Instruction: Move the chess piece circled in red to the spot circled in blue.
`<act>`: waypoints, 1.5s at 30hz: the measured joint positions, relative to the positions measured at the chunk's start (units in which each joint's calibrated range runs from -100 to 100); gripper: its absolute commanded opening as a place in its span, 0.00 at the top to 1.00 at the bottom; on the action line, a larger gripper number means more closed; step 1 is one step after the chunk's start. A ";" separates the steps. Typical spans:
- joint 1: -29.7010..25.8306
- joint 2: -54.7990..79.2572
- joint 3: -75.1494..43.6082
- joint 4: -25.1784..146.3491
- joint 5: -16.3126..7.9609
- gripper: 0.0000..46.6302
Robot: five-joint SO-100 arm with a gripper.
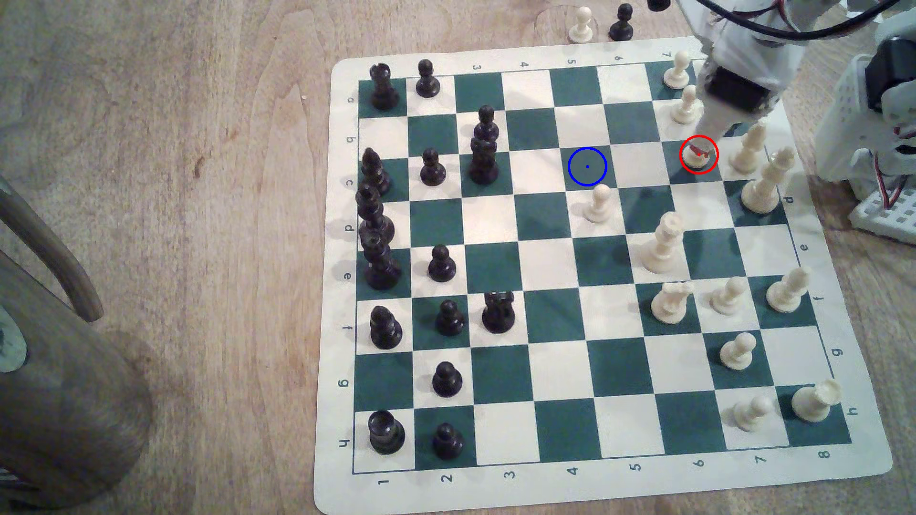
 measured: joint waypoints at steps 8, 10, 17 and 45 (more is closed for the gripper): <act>0.88 3.10 1.08 -3.19 0.63 0.73; 0.88 4.52 1.08 -3.35 0.68 0.74; 0.81 4.86 1.08 -3.35 0.68 0.71; 0.81 6.45 2.71 -7.41 0.68 0.72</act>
